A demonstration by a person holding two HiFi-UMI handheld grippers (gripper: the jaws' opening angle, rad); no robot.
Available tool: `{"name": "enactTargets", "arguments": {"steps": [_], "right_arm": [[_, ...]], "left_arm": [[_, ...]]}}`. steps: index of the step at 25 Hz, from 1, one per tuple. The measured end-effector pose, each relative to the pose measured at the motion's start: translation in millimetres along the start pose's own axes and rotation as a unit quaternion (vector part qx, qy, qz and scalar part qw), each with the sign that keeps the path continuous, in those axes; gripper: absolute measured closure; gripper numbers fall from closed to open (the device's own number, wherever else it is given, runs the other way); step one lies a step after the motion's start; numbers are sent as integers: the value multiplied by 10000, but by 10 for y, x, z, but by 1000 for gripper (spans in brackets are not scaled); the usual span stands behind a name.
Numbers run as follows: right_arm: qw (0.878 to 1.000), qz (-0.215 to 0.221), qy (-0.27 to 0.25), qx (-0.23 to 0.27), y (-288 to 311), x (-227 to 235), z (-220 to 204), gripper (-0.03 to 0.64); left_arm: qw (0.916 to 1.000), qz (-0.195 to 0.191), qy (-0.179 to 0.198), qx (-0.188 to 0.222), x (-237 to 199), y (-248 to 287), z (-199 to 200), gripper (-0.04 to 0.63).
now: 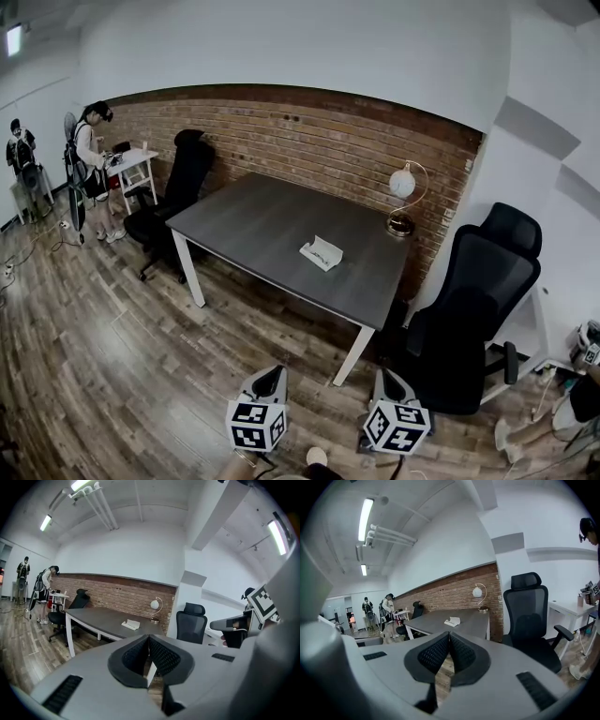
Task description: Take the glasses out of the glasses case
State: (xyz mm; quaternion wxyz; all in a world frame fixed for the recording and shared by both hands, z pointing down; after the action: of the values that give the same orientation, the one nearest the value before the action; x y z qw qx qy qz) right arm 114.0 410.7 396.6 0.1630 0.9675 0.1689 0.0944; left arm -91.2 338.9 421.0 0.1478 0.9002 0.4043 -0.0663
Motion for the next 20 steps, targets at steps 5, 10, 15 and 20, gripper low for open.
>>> {"name": "enactTargets", "arguments": {"steps": [5,10,15,20], "right_arm": [[10000,-32,-4,-73,227,15,-36,584],[9999,-21,80,-137,657,72,24,584],[9996,49,238,-136,1163,69,162,584],[9992,181,281,-224,1694,75,328,584]], "left_arm": [[10000,13,-44,-86,-122,200,-41,576],[9999,60,-9,-91,-278,517,32,577],[9998,38,118,-159,-472,946,182,576],[9997,100,158,-152,-665,1379,373,575]]}}
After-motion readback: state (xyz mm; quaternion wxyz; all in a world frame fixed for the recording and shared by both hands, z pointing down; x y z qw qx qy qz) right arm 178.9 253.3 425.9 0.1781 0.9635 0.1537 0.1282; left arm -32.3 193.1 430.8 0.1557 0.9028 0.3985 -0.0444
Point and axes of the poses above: the fingertips, and each gripper's own axes: y forward along the fingers, x to its right, z out of its top, the point moved 1 cm from there along -y, backward along the fingers, and after that the axes turned 9 degrees about -z, right-handed, at the moved point
